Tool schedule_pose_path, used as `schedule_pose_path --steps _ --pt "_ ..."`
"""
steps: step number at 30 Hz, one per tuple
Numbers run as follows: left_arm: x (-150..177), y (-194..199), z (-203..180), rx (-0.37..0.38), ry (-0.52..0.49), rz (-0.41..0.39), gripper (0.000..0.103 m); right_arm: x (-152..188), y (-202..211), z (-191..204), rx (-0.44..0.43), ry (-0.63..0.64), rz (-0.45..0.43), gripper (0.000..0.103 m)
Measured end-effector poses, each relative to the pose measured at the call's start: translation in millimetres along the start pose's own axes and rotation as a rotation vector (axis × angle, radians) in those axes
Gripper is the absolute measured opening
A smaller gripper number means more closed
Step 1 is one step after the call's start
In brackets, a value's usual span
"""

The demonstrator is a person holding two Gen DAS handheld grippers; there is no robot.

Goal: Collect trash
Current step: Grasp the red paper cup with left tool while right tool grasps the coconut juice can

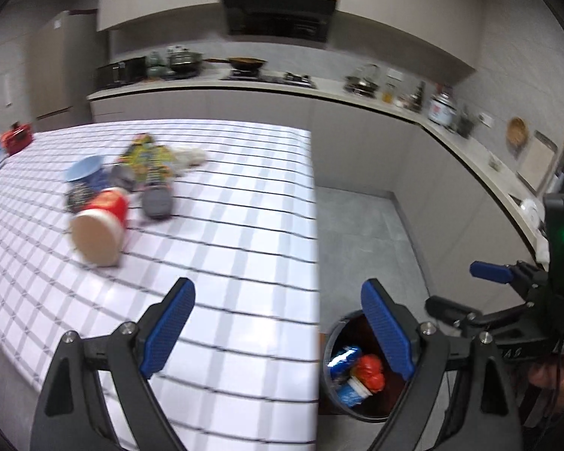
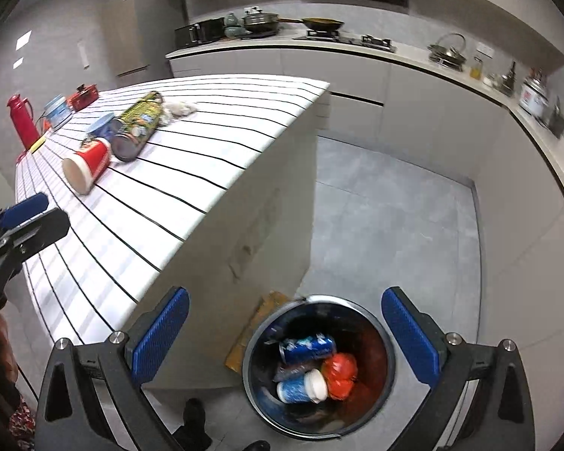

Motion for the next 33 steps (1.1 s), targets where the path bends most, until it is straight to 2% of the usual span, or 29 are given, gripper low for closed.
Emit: schedule_pose_path --steps 9,14,18,26,31,33 --pt "1.4 7.6 124.4 -0.108 0.118 -0.016 0.091 -39.7 -22.8 86.7 -0.027 0.043 -0.011 0.103" --pt "-10.7 -7.4 163.5 -0.121 0.133 -0.03 0.091 -72.9 -35.6 113.7 -0.011 -0.003 -0.046 0.103" --pt "-22.5 -31.6 171.0 -0.117 0.128 -0.023 0.091 -97.7 -53.1 131.7 -0.002 -0.013 -0.055 0.103" --pt "-32.3 -84.1 174.2 -0.092 0.107 0.053 0.091 -136.5 -95.4 148.8 0.002 -0.076 -0.04 0.103" --pt "-33.4 -104.7 179.1 -0.091 0.094 0.099 0.091 -158.3 -123.9 164.6 -0.022 -0.085 -0.02 0.103" --pt "-34.0 -107.9 182.8 -0.094 0.094 0.1 0.087 -166.8 -134.2 173.5 -0.031 -0.082 -0.016 0.103"
Point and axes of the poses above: each gripper's, at about its wrist camera, not at the fingertips, and y roughly against the way its jaws point, z to its left, x to its underside, the point moved 10 cm from there along -y, roughly the way its jaws point, and after that the axes turned 4 degrees about -z, right-handed, at the moved point
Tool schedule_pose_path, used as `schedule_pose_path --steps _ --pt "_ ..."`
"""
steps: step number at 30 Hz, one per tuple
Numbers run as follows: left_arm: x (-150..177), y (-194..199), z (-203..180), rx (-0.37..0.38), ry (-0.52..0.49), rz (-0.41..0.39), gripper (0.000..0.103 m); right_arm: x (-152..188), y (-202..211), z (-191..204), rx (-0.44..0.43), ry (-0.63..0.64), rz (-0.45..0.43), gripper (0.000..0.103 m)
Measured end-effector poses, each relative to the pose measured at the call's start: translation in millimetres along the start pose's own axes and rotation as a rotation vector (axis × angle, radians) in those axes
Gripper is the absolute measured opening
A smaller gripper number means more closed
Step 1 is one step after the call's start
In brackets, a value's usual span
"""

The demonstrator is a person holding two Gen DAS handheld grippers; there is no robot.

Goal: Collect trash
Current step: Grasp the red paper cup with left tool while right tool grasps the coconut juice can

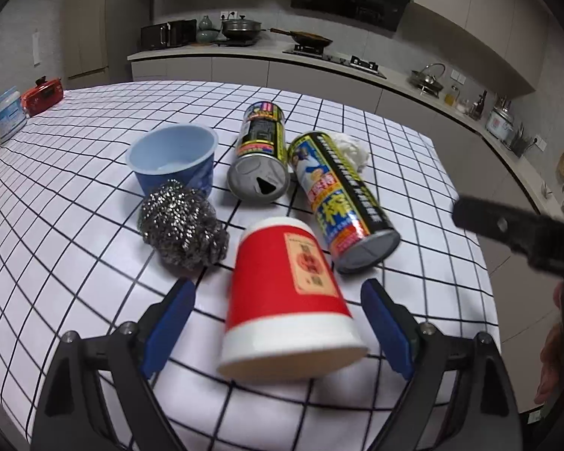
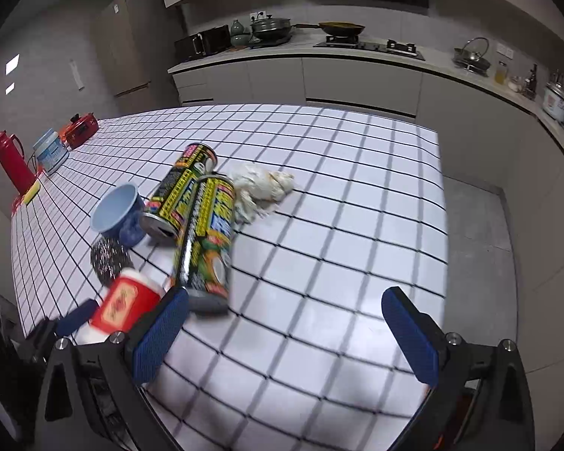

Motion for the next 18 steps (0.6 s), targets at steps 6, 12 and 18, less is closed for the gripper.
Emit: schedule_pose_path --steps 6,12,18 --pt "-0.4 -2.8 22.3 0.011 0.007 0.012 0.067 -11.0 -32.1 31.8 -0.037 0.026 0.033 0.103" --pt "-0.7 -0.2 32.7 0.02 0.002 0.018 0.067 -12.8 -69.2 51.1 -0.059 0.035 0.089 0.092" --pt "-6.4 -7.4 30.0 0.019 0.0 0.031 0.069 -11.5 -100.6 57.8 -0.068 0.025 0.172 0.085"
Point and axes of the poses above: each gripper's, at about its wrist camera, not at the fingertips, and y roughly against the way its jaws point, z to its left, x to its underside, the point moved 10 cm from there along -y, roughly the way its jaws point, and after that the axes turned 4 degrees about -z, right-handed, at the moved point
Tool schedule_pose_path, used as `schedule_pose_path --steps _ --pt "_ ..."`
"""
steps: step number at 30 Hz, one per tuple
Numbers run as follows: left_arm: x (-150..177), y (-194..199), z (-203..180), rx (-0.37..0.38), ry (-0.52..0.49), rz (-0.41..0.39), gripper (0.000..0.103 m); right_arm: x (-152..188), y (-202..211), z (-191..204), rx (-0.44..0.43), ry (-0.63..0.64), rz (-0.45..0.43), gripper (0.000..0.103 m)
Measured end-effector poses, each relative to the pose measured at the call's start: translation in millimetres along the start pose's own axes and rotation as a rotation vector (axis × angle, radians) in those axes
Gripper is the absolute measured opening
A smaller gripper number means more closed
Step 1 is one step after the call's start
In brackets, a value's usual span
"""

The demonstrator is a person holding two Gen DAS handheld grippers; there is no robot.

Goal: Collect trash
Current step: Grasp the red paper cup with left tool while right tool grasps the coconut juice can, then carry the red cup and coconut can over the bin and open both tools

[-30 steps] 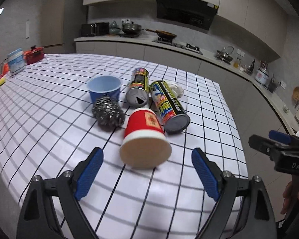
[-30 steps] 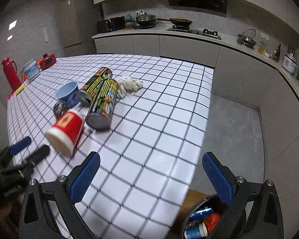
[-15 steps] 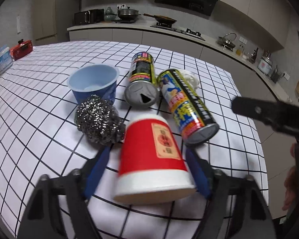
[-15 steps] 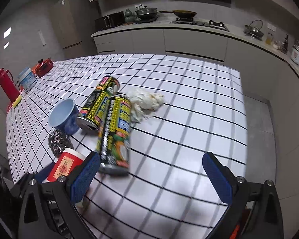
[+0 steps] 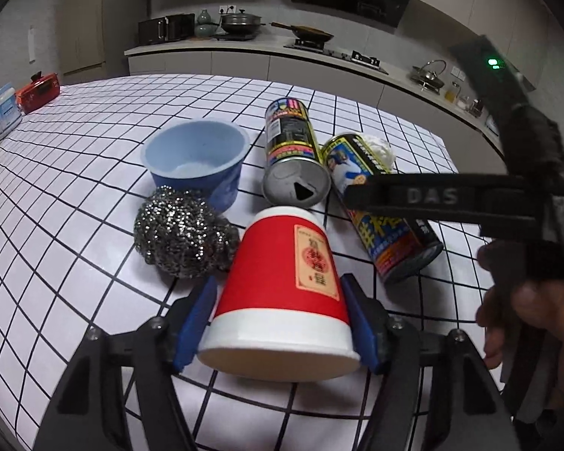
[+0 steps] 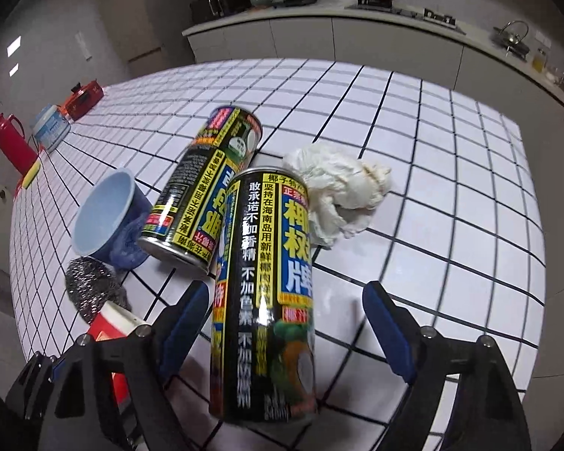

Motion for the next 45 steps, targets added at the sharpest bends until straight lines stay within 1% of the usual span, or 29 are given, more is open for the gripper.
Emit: schedule_pose_path --steps 1,2,3,4,5,6,8,18,27,29,36,45 --pt "0.0 -1.5 0.4 -0.001 0.002 0.003 0.069 1.4 -2.9 0.7 -0.003 -0.001 0.011 0.077" --pt "0.1 -3.5 0.0 0.0 0.003 0.007 0.069 2.5 -4.7 1.7 -0.016 -0.002 0.02 0.061" --pt "0.7 -6.1 -1.0 0.004 0.004 0.013 0.069 3.3 -4.7 3.0 -0.029 -0.008 0.023 0.055" --pt "1.7 -7.1 -2.0 0.011 0.005 0.015 0.066 4.1 -3.9 1.9 -0.014 -0.003 0.02 0.055" --pt "0.8 -6.5 -3.4 0.017 0.004 0.005 0.061 5.5 -1.5 1.8 -0.013 0.002 0.015 0.055" --pt "-1.2 -4.7 -4.8 0.019 0.007 -0.007 0.058 7.6 0.3 2.2 -0.026 -0.002 0.016 0.055" --pt "-3.5 -1.8 -7.0 0.024 0.008 -0.017 0.055 10.0 5.6 0.6 -0.015 0.01 0.006 0.055" --pt "-4.5 17.3 -20.9 0.033 0.001 -0.058 0.054 22.7 40.6 -12.8 -0.008 0.012 -0.043 0.055" --pt "-4.0 41.9 -42.8 0.042 -0.016 -0.094 0.054 35.5 88.7 -41.9 0.002 -0.004 -0.1 0.055" --pt "-3.1 47.0 -47.4 0.044 -0.023 -0.103 0.054 40.3 101.2 -51.0 0.014 -0.006 -0.119 0.055" --pt "1.9 60.0 -67.0 0.059 -0.034 -0.12 0.054 62.4 128.2 -76.1 0.04 -0.016 -0.132 0.055" --pt "19.8 71.0 -102.3 0.098 -0.064 -0.113 0.054 94.3 157.7 -103.9 0.07 -0.046 -0.145 0.055"
Point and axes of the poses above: each gripper's, at about its wrist camera, not at the fingertips, and y roughly against the way its jaws point, z to its left, x to its underside, the point moved 10 cm from there along -y, roughly the way its jaws point, and after that the axes turned 4 degrees about -z, right-handed, at the moved point
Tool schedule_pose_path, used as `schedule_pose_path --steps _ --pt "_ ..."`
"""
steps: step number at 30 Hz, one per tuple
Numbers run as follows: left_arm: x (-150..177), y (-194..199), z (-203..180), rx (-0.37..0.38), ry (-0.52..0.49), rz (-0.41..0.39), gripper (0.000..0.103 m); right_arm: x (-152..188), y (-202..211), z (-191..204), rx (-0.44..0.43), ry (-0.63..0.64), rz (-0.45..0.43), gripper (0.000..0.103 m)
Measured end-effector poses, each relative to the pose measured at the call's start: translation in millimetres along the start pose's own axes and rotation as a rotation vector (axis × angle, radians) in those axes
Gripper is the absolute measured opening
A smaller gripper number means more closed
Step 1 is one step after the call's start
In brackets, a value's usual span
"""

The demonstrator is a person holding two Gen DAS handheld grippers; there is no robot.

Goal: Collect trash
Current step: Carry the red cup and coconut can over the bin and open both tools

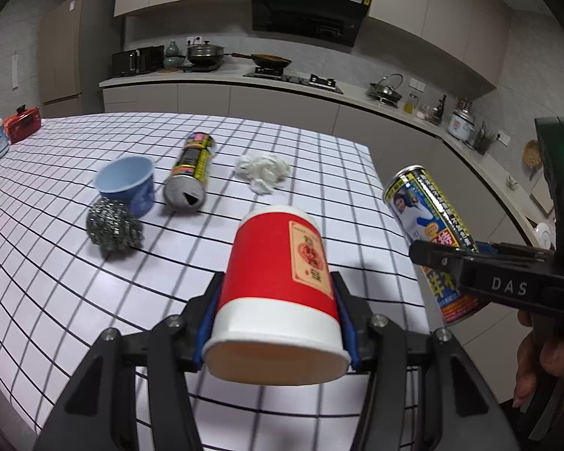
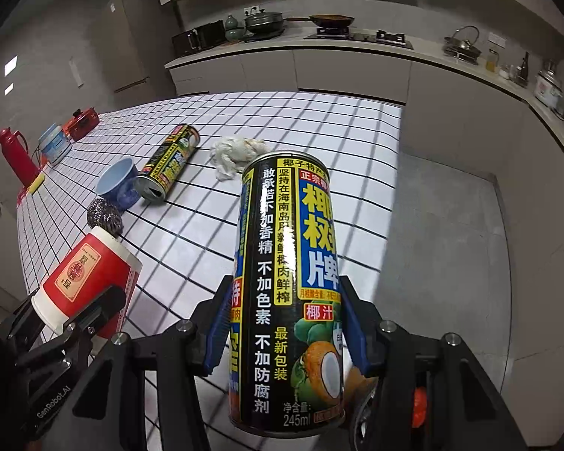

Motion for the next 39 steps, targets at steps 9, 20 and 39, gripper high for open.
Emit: schedule_pose_path --steps 9,20,39 --pt "15.6 5.3 -68.5 0.09 -0.069 0.014 0.054 20.8 45.3 -57.3 0.07 -0.07 -0.039 0.055" --pt "40.9 4.0 -167.2 0.216 -0.165 0.054 0.054 58.0 93.6 -150.5 0.177 -0.175 -0.053 0.055" --pt "130.5 -26.7 -255.0 0.255 -0.183 0.199 0.054 140.7 80.9 -244.8 0.199 -0.254 0.061 0.055"
Point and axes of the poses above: each gripper's, at about its wrist camera, not at the fingertips, and y roughly against the way its jaws point, z to its left, x to its underside, the point moved 10 cm from there along -y, roughly the way its jaws point, and after that the axes turned 4 degrees about -z, right-handed, at the moved point
